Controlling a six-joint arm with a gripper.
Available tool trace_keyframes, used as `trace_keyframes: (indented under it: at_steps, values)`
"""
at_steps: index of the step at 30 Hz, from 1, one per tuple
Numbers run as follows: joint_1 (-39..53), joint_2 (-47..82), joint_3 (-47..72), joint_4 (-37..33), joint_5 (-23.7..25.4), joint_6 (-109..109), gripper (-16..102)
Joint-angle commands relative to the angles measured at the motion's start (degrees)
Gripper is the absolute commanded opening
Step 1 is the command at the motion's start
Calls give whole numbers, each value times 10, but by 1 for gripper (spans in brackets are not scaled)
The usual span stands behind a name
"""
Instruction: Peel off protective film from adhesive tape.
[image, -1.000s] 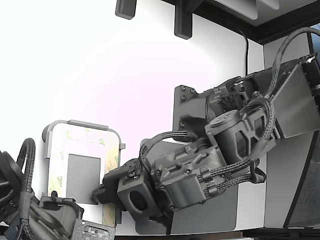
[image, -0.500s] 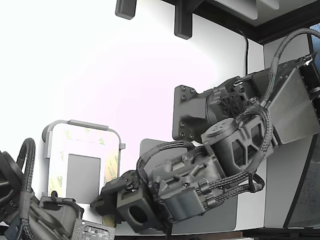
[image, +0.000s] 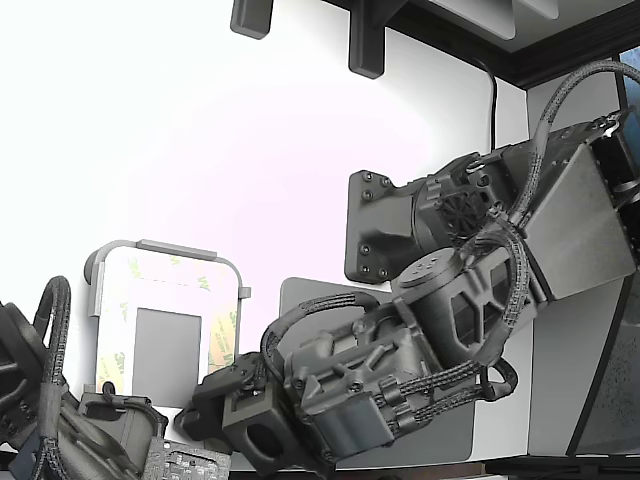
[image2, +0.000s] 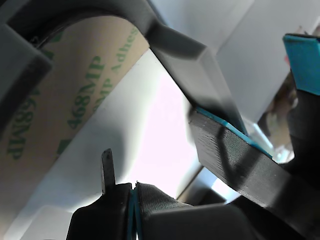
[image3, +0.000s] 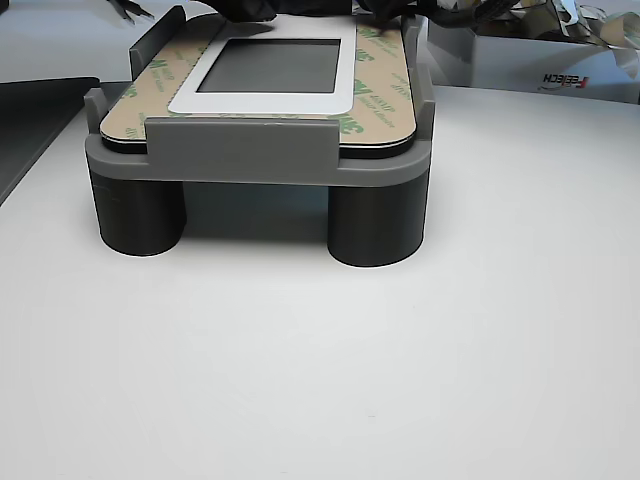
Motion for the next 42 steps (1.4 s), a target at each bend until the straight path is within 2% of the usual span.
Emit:
trace_keyframes:
  at_steps: [1, 10, 42]
  values:
    - [-4, 9, -18, -1, -1, 3, -11]
    - [10, 5, -35, 25, 4, 20, -11]
    - [11, 5, -10, -3, 3, 30, -11]
